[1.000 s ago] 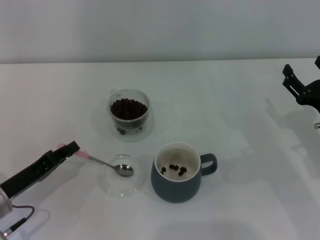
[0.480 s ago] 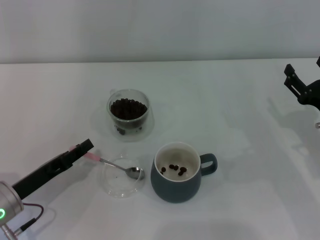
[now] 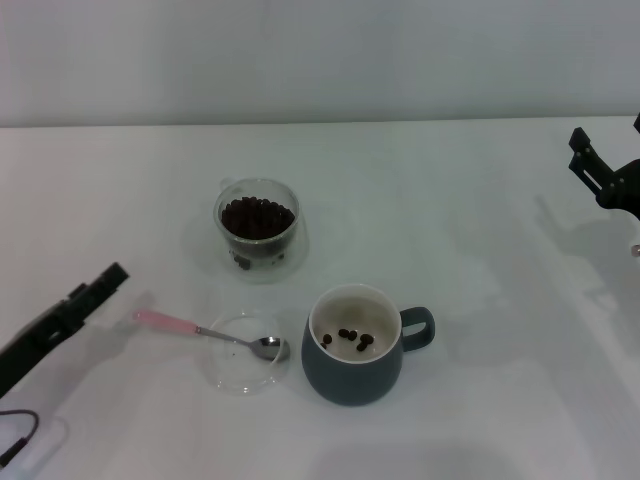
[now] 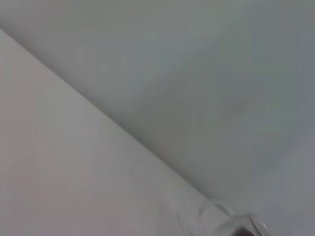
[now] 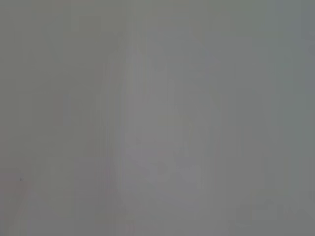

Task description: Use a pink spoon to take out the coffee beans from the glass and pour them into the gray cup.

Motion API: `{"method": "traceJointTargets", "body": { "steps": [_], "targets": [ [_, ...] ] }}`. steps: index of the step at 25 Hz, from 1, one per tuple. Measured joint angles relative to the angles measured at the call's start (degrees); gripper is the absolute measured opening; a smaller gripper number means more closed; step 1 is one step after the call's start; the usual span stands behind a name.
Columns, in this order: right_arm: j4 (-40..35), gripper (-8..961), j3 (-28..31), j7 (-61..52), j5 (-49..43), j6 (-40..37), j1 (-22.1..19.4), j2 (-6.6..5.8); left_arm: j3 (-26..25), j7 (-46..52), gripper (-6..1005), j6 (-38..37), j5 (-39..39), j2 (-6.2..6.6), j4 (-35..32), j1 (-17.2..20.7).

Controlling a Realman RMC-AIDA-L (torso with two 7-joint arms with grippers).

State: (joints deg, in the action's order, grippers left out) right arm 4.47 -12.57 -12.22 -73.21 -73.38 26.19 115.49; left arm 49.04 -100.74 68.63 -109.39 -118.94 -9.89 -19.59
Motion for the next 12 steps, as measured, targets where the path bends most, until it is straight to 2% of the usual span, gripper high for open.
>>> {"method": "traceJointTargets", "body": {
  "steps": [6, 12],
  "targets": [
    [-0.03, 860, 0.0, 0.0, 0.0, 0.0, 0.02, 0.0, 0.01, -2.87, 873, 0.4, -3.66, 0.19, -0.21, 1.88],
    [-0.08, 860, 0.0, 0.0, 1.17, 0.0, 0.08, 0.05, -0.06, -13.94, 871, 0.78, -11.35, 0.07, -0.22, 3.94]
  ]
}}
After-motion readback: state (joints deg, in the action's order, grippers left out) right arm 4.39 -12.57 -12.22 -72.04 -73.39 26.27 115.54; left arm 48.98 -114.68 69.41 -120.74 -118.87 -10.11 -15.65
